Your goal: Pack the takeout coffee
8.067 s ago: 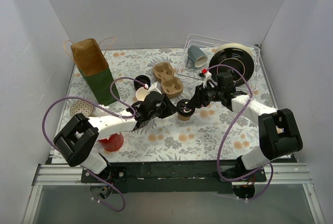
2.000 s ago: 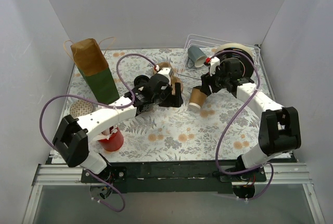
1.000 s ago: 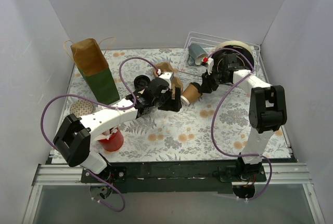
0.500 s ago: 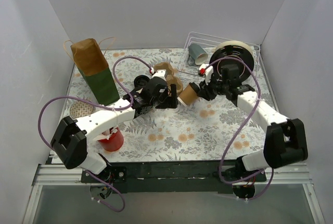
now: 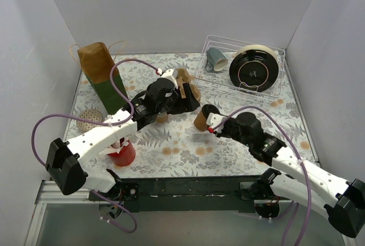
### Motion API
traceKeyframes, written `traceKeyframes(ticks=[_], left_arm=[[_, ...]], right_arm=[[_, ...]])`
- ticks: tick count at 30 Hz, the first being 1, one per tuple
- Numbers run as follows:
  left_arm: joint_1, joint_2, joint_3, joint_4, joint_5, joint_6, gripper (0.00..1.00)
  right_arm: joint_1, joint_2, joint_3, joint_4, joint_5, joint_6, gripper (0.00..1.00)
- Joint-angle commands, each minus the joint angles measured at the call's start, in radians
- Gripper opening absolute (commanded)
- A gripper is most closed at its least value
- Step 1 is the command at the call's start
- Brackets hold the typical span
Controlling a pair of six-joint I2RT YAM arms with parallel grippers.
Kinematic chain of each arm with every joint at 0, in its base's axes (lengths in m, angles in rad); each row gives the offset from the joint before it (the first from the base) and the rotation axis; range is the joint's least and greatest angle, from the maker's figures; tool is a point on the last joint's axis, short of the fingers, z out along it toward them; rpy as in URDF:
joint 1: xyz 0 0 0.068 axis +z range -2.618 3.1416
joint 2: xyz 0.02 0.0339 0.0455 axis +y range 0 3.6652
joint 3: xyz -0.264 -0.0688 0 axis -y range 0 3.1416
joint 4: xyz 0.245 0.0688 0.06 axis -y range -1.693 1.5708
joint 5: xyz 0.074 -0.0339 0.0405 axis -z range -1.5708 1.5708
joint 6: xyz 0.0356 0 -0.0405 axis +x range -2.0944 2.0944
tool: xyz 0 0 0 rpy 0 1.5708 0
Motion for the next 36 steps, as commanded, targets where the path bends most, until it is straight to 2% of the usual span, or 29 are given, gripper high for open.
traceKeyframes(ticks=[1,7,14,19,23,28,35,36], left_arm=[[0.014,-0.002,-0.015,0.048,0.119,0.022,0.73],[0.055,0.027,-0.065,0.104,0.246,0.051,0.73],[0.055,0.062,-0.09,0.178,0.28,0.085,0.83],[0.057,0.077,-0.095,0.198,0.288,0.095,0.85],[0.057,0.122,-0.104,0.206,0.298,0.092,0.82],[0.057,0.17,-0.133,0.226,0.314,0.085,0.74],[0.057,0.162,-0.196,0.262,0.315,0.063,0.68],[0.057,0.162,-0.203,0.27,0.318,0.06,0.68]], right_arm=[[0.015,-0.129,-0.106,0.205,0.033,-0.313,0.25],[0.017,-0.195,-0.107,0.09,-0.094,-0.548,0.22],[0.031,-0.181,-0.126,0.002,-0.128,-0.644,0.21],[0.051,-0.146,-0.11,-0.045,-0.144,-0.707,0.2],[0.064,-0.132,-0.13,-0.042,-0.144,-0.716,0.2],[0.078,-0.126,-0.155,-0.026,-0.137,-0.734,0.21],[0.084,-0.13,-0.176,-0.026,-0.13,-0.731,0.27],[0.086,-0.129,-0.178,-0.023,-0.13,-0.728,0.31]])
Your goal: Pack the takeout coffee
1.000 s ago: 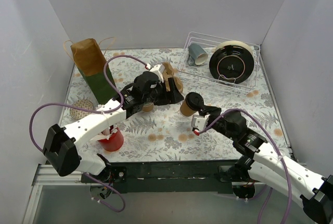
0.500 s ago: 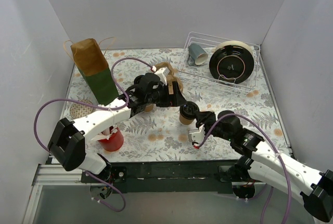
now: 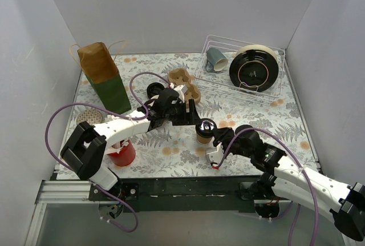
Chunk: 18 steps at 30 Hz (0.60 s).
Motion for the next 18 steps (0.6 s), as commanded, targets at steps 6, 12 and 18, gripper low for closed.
traceKeyframes(ticks=[6,12,18], left_arm=[[0.0,0.006,-0.062,0.08,0.057,-0.02,0.65],[0.0,-0.001,-0.087,0.106,0.061,-0.03,0.65],[0.0,-0.014,-0.101,0.114,0.062,-0.031,0.65]], right_arm=[[0.005,0.005,-0.004,0.012,-0.003,-0.005,0.45],[0.005,-0.012,0.047,-0.075,-0.037,0.063,0.59],[0.005,-0.055,0.114,-0.177,-0.118,0.259,0.6]])
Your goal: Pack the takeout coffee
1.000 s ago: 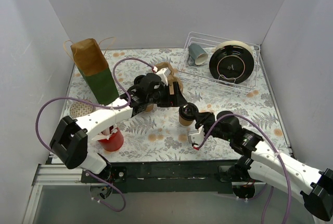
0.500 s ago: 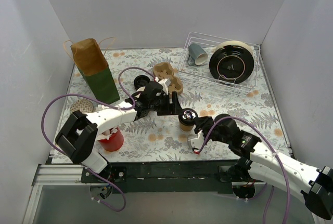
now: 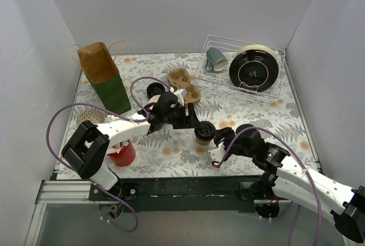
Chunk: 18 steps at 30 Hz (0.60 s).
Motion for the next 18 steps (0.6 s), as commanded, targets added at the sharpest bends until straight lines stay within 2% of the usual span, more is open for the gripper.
traceKeyframes(ticks=[1,4,5,6,8,9,10,12,15,18], left_arm=[[0.0,-0.025,-0.021,0.014,0.009,0.002,0.66],[0.0,-0.034,-0.019,0.017,0.008,0.002,0.66],[0.0,-0.045,-0.015,0.012,0.003,-0.001,0.66],[0.0,-0.053,-0.013,0.009,-0.002,-0.004,0.66],[0.0,-0.069,-0.001,-0.011,-0.029,-0.007,0.66],[0.0,-0.089,0.007,-0.02,-0.043,-0.007,0.66],[0.0,-0.103,0.011,-0.031,-0.067,-0.007,0.67],[0.002,-0.143,0.025,-0.064,-0.1,-0.004,0.67],[0.003,-0.181,0.025,-0.1,-0.135,0.0,0.68],[0.003,-0.229,0.001,-0.107,-0.135,-0.004,0.67]], right_arm=[[0.003,-0.053,0.108,-0.067,-0.097,0.189,0.6],[0.003,-0.079,0.148,-0.012,-0.094,0.407,0.61],[0.004,-0.082,0.16,0.055,-0.071,0.57,0.61],[0.002,-0.075,0.173,0.093,-0.036,0.666,0.57],[0.002,-0.046,0.238,0.132,0.137,0.894,0.51],[0.002,0.009,0.283,0.091,0.215,1.087,0.51],[0.003,0.045,0.326,0.038,0.323,1.14,0.51],[0.0,0.159,0.441,-0.103,0.393,1.238,0.59],[0.0,0.294,0.542,-0.211,0.407,1.335,0.66],[-0.001,0.356,0.578,-0.254,0.357,1.391,0.66]])
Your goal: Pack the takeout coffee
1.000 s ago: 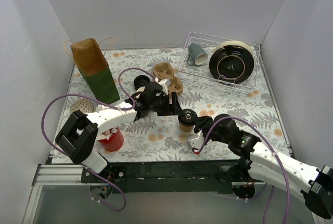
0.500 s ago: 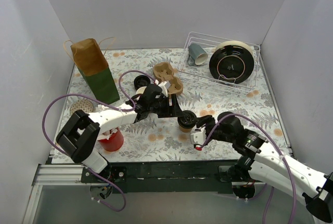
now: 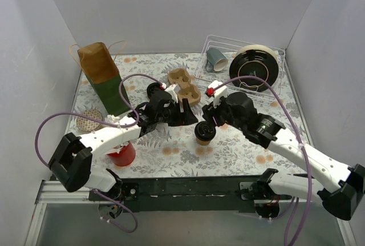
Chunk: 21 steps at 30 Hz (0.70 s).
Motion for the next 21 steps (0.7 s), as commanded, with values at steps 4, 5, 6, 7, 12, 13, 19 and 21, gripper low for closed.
traceKeyframes(ticks=[4,5,6,7,12,13,19,21], left_arm=[[0.003,-0.119,-0.082,0.025,-0.007,-0.017,0.65],[0.003,-0.119,-0.095,0.042,0.019,-0.018,0.65],[0.003,-0.115,-0.108,0.059,0.03,-0.02,0.65],[0.003,-0.11,-0.123,0.082,0.036,-0.021,0.64],[0.003,-0.079,-0.148,0.129,0.058,-0.031,0.62],[0.003,-0.078,-0.149,0.136,0.056,-0.031,0.62],[0.003,-0.04,-0.152,0.163,0.068,-0.031,0.61],[0.003,-0.03,-0.152,0.166,0.068,-0.031,0.61]], right_arm=[[-0.004,0.097,0.06,-0.178,0.031,0.24,0.61],[-0.006,0.108,0.068,-0.204,0.029,0.238,0.61],[-0.01,0.128,0.076,-0.215,0.032,0.233,0.62],[-0.012,0.137,0.073,-0.22,0.032,0.229,0.63],[-0.093,0.187,0.057,-0.221,-0.034,0.197,0.68],[-0.107,0.194,0.056,-0.221,-0.066,0.192,0.68],[-0.184,0.224,0.025,-0.151,-0.235,0.163,0.7],[-0.193,0.243,0.019,-0.144,-0.258,0.157,0.7]])
